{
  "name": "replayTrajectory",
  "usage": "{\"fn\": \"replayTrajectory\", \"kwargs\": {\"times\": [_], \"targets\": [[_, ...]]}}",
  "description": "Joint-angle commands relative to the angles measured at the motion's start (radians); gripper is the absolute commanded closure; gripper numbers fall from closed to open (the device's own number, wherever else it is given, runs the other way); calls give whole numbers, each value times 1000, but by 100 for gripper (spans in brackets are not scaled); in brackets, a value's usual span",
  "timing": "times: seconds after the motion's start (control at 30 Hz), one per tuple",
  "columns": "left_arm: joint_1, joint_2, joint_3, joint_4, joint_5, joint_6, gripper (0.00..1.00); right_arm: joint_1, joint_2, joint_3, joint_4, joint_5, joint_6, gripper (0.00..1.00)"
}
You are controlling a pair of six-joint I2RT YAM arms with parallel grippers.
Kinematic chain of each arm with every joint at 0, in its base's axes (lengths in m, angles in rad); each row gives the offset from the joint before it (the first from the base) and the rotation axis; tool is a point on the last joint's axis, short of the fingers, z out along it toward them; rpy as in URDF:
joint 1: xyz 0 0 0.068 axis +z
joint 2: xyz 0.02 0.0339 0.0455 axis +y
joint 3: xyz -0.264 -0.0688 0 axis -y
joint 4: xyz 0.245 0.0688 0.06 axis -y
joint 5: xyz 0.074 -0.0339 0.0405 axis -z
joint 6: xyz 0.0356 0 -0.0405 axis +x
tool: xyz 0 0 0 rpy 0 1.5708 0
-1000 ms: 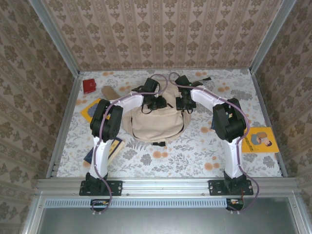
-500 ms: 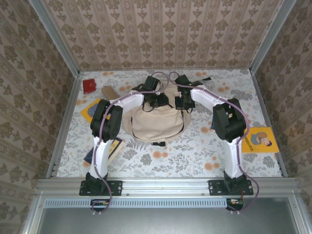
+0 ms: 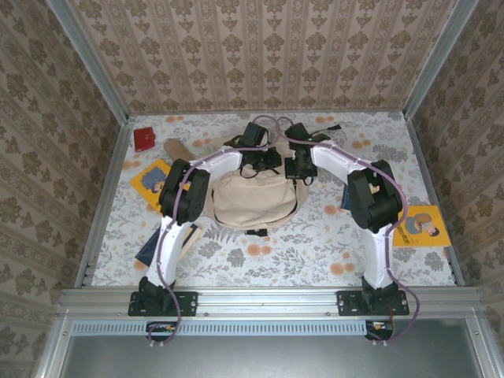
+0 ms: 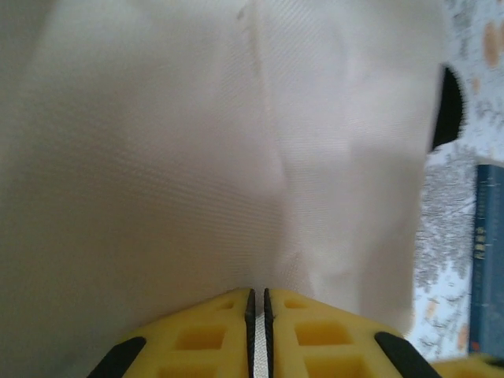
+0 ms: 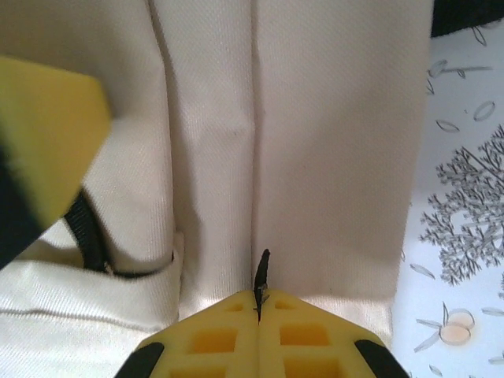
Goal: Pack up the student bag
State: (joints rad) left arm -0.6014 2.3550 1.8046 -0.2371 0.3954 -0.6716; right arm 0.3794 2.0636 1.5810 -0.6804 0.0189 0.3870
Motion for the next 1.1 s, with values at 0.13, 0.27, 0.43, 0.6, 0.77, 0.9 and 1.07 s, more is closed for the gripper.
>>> {"fn": "replayTrajectory", "kwargs": {"times": [0.13, 0.27, 0.43, 0.6, 0.77, 0.9, 1.07], "targets": [[-12, 86, 109, -107, -84, -19, 89, -3, -162, -128, 1, -7, 92, 100], [-13, 107, 119, -143, -126, -31, 90, 0, -222, -204, -21, -24, 139, 100], [-12, 116, 120, -156, -157, -39, 91, 22, -321, -325, -14, -68, 192, 100], [-11, 129, 137, -170, -168, -45, 91, 63, -412, -396, -25, -110, 220, 100], [-11, 142, 158, -174, -165, -51, 91, 129, -468, -463, -24, -176, 267, 100], [-11, 150, 176, -180, -161, -52, 91, 167, -512, -525, 11, -242, 304, 100], [-9, 159, 208, -201, -156, -37, 91, 176, -561, -593, 97, -370, 307, 100]]}}
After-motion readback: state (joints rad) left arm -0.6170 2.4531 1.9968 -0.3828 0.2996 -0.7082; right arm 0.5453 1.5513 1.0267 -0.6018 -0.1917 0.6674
